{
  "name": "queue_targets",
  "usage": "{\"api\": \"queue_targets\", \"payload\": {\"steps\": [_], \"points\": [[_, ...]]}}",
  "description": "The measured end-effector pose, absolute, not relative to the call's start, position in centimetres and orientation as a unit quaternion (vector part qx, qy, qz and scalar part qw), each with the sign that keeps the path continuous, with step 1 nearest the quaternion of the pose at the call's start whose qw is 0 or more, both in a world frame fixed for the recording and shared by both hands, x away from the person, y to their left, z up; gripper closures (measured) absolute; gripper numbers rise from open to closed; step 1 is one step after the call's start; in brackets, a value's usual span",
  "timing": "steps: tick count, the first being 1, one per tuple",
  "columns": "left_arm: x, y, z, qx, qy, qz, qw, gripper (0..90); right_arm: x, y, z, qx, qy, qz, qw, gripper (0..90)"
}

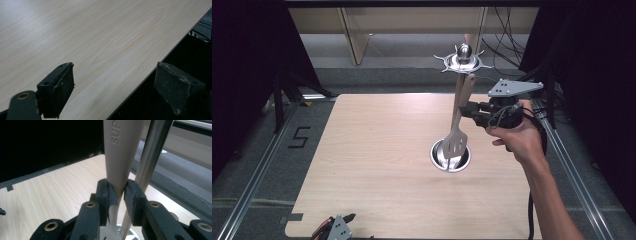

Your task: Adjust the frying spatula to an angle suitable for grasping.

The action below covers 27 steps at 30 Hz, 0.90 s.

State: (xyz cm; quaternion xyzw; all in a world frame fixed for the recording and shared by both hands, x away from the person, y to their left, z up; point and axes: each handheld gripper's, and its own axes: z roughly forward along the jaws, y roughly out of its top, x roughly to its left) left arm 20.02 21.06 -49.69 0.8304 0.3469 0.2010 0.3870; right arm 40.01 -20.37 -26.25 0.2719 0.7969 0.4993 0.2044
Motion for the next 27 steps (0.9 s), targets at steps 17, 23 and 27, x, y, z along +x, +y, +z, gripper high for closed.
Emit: {"api": "queue_targets", "payload": {"steps": [17, 23, 27], "points": [[20.1, 21.1, -49.7, 0.835, 0.344, 0.203, 0.378, 15.5, 38.7, -21.6, -26.6, 0.27, 0.779, 0.529, 0.2, 65.0], [20.1, 21.1, -49.7, 0.835, 0.345, 0.205, 0.376, 15.4, 37.7, -22.3, -27.0, 0.274, 0.774, 0.539, 0.19, 57.4], [20.1, 21.2, -49.7, 0.839, 0.339, 0.202, 0.374, 15.4, 36.9, -23.0, -28.1, 0.279, 0.766, 0.541, 0.206, 51.8]]}}
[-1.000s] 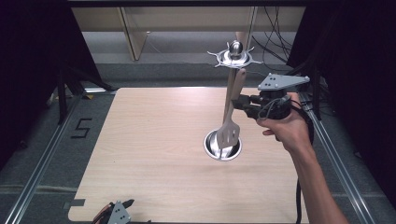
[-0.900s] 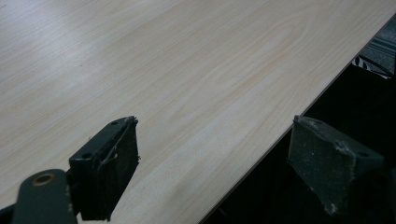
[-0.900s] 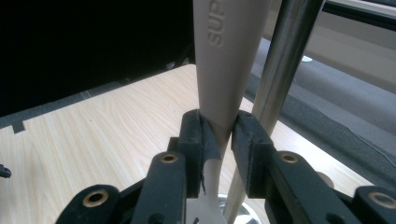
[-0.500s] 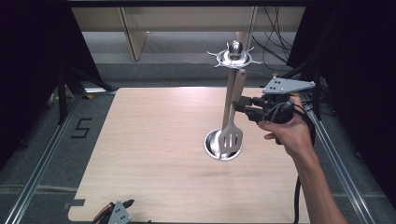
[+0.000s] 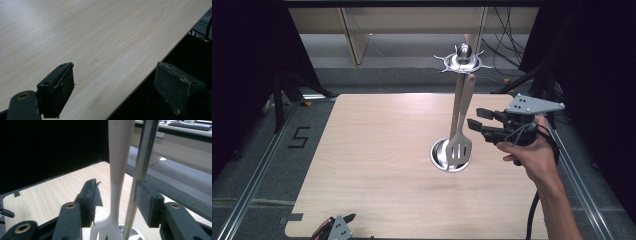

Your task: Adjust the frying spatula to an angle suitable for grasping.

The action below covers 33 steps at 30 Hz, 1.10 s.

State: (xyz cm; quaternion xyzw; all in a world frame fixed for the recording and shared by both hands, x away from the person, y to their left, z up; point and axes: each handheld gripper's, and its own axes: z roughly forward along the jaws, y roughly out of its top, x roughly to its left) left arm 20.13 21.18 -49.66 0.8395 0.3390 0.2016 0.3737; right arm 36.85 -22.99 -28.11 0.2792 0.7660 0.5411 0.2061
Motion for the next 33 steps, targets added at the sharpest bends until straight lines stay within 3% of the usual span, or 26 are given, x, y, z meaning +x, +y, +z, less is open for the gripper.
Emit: {"api": "queue_targets", "payload": {"steps": [13, 33], "points": [[20.2, 21.2, -49.7, 0.835, 0.344, 0.206, 0.377, 15.5, 35.6, -25.2, -32.9, 0.317, 0.757, 0.531, 0.21, 44.0], [20.3, 21.3, -49.5, 0.832, 0.349, 0.202, 0.38, 15.5, 34.9, -26.4, -36.8, 0.356, 0.762, 0.505, 0.193, 40.0]]}}
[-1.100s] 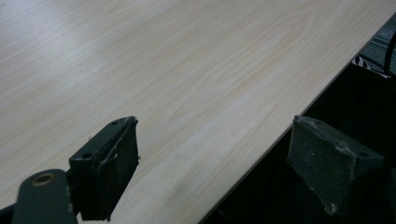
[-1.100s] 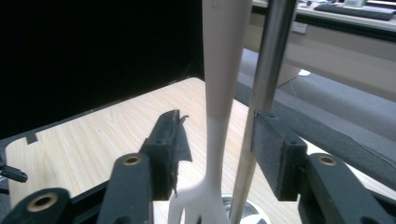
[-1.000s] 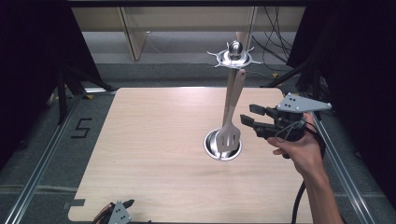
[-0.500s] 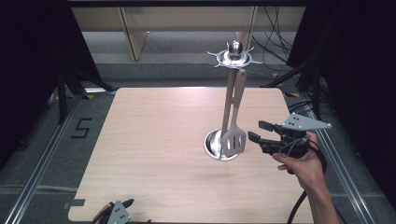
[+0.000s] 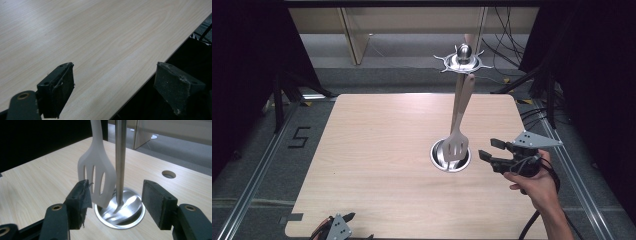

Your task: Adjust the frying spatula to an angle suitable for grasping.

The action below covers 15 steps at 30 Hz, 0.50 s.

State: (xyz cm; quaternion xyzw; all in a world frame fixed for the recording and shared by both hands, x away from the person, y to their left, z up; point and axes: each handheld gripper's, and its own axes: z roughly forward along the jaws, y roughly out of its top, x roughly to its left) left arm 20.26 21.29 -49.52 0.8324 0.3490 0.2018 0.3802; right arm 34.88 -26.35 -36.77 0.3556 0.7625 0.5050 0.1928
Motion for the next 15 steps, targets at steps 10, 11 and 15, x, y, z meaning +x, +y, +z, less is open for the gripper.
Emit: {"api": "queue_targets", "payload": {"steps": [10, 11, 15], "points": [[20.5, 21.1, -49.6, 0.83, 0.351, 0.202, 0.383, 15.5, 34.9, -26.6, -38.2, 0.362, 0.776, 0.484, 0.178, 38.5], [20.5, 21.1, -49.5, 0.832, 0.349, 0.198, 0.383, 15.4, 34.7, -26.7, -38.3, 0.363, 0.778, 0.479, 0.183, 38.5], [20.7, 21.2, -49.6, 0.831, 0.35, 0.203, 0.383, 15.5, 34.7, -26.9, -38.9, 0.369, 0.779, 0.475, 0.175, 37.8]]}}
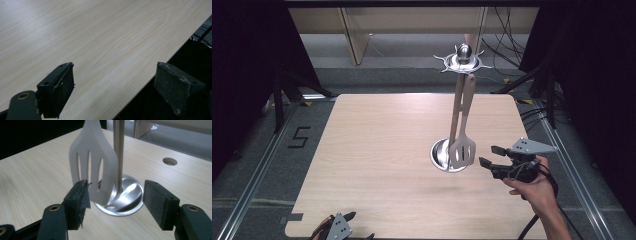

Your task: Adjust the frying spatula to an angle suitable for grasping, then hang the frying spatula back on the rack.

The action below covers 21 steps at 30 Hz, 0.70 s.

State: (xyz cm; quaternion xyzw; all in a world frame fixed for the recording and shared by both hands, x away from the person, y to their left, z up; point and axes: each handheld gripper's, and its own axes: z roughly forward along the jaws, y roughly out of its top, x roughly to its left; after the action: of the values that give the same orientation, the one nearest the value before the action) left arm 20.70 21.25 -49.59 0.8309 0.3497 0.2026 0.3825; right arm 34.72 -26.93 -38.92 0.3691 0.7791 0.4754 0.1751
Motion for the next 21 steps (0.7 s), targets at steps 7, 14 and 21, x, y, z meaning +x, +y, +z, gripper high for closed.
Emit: {"api": "queue_targets", "payload": {"steps": [7, 14, 21], "points": [[20.6, 21.2, -49.4, 0.829, 0.35, 0.195, 0.391, 15.4, 34.5, -26.9, -40.0, 0.366, 0.79, 0.458, 0.178, 35.2], [19.9, 21.3, -49.3, 0.823, 0.352, 0.199, 0.4, 15.5, 34.2, -26.8, -41.1, 0.354, 0.804, 0.444, 0.174, 34.6], [20.3, 21.5, -49.5, 0.82, 0.361, 0.199, 0.396, 15.4, 34.6, -26.5, -42.0, 0.365, 0.812, 0.427, 0.159, 33.6]]}}
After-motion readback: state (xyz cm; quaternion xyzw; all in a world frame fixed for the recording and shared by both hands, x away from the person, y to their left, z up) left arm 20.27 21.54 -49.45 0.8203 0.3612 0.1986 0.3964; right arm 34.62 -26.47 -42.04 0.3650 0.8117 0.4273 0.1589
